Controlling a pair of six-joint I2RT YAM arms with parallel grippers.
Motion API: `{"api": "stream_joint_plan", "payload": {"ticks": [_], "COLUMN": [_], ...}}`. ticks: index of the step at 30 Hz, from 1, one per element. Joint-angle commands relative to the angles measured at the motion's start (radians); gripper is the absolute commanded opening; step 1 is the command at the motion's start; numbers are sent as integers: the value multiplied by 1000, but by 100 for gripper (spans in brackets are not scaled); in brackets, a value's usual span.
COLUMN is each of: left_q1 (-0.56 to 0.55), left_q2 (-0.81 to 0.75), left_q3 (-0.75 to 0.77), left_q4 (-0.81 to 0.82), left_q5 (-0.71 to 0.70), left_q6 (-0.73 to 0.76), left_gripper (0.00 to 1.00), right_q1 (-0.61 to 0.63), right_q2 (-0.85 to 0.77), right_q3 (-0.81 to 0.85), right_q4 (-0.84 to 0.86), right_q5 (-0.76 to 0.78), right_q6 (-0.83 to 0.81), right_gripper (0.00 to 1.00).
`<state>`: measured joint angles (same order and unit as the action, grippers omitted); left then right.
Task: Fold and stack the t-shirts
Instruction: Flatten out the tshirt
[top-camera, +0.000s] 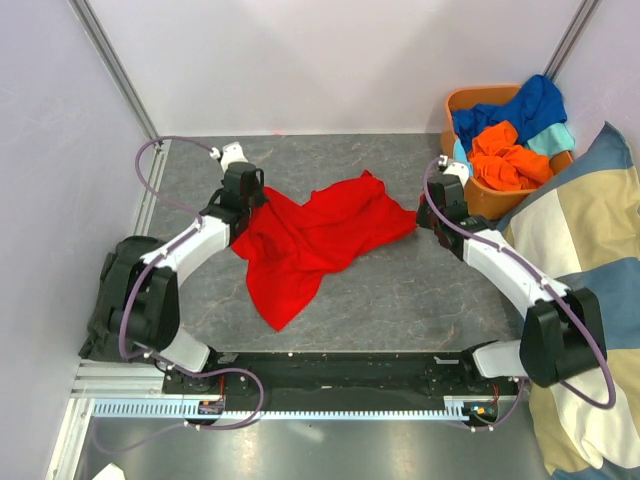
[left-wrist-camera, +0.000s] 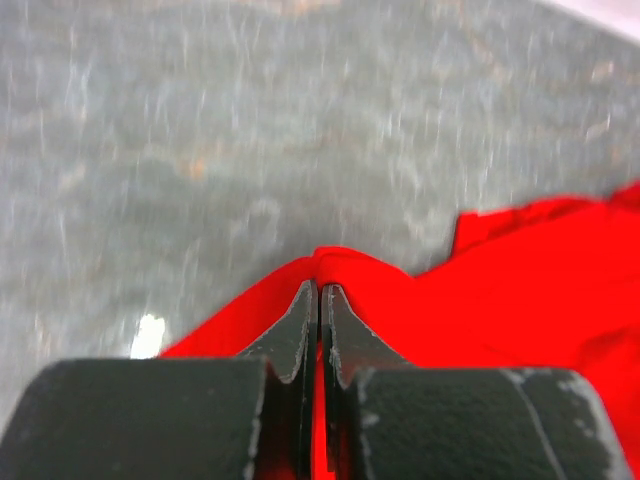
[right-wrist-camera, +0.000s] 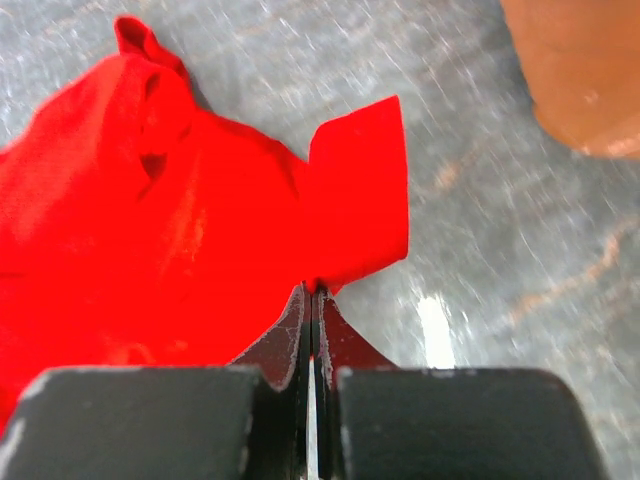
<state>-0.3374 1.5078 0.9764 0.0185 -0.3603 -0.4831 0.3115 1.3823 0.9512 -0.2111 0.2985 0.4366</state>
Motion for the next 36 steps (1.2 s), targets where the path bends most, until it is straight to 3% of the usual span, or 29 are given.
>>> {"api": "stream_joint_plan", "payload": {"ticks": [1, 7, 14, 21, 24, 25, 26, 28, 32, 36], "left_q1": [40, 47, 51, 51, 51, 51, 51, 51, 51, 35], "left_q2": [127, 310, 388, 517, 494, 476, 457, 382, 192, -18], "left_q3": [157, 346, 447, 656, 644, 627, 593, 515, 339, 118], "left_q4": [110, 121, 172, 81, 78, 78, 78, 80, 69, 29], "left_q5": [78, 150, 104, 178, 156, 143, 132, 84, 11, 46], "left_q6": [101, 169, 232, 256, 233, 227, 218, 207, 143, 29], "left_gripper": [2, 2, 2, 3, 32, 59, 69, 99, 100, 100], "right_q1": [5, 14, 18, 20, 20, 18, 21, 21, 21, 24], "right_q2": [-112, -230, -288, -342, -351, -351, -350, -347, -341, -336], "right_q3": [-60, -117, -135, -149, -161, -164, -169, -177, -181, -180], "right_q4": [-56, -108, -146, -186, -189, -189, -186, -183, -175, -162], "right_q5": [34, 48, 54, 73, 61, 57, 56, 47, 42, 36], "right_q6": [45, 65, 73, 85, 93, 94, 96, 96, 90, 90], "right_gripper": [0, 0, 0, 0, 0, 0, 0, 0, 0, 0]}}
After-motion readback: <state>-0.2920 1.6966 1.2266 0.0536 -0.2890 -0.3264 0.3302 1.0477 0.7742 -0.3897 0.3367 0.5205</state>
